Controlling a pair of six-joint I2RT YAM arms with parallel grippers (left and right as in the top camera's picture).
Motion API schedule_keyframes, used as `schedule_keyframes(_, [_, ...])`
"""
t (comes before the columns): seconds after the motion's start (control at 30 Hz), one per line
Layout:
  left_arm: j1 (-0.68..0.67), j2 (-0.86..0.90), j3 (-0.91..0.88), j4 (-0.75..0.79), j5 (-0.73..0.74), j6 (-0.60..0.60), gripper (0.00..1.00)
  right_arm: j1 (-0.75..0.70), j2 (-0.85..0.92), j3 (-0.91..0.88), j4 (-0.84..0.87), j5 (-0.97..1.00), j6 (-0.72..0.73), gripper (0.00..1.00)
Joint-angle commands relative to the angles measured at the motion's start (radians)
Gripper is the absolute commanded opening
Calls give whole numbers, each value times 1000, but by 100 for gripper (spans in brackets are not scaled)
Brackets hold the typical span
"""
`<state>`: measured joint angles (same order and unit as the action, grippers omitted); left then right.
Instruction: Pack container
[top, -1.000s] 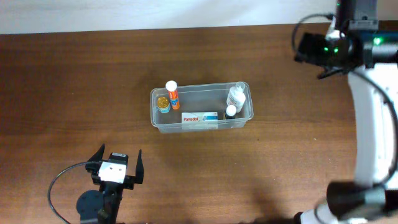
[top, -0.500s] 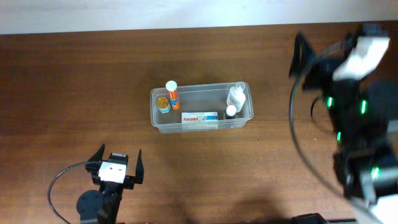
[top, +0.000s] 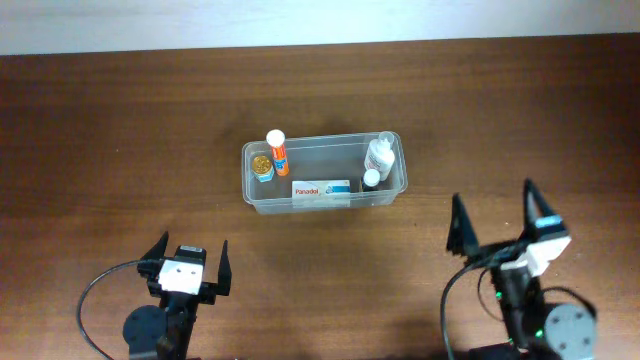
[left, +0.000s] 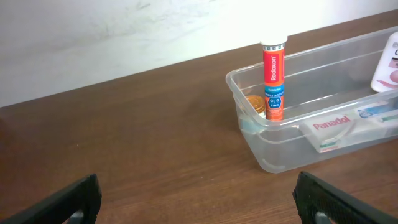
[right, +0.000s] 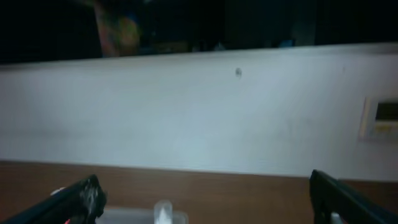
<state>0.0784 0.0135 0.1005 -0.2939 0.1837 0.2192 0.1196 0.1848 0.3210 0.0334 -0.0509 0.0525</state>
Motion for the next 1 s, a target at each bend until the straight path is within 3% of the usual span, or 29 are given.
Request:
schedule_keyframes(0.0, [5, -8, -9, 3, -4, -6, 99, -5, -105, -115, 10, -23, -4, 98])
schedule_keyframes(0.47, [5, -8, -9, 3, -4, -6, 99, -55, -167, -313, 8, -97, -3, 98])
schedule_keyframes(0.67, [5, -8, -9, 3, -4, -6, 99, -55, -182, -315, -100, -96, 0, 98])
schedule_keyframes(0.97, [5, -8, -9, 3, -4, -6, 99, -55, -182, -315, -98, -96, 0, 98])
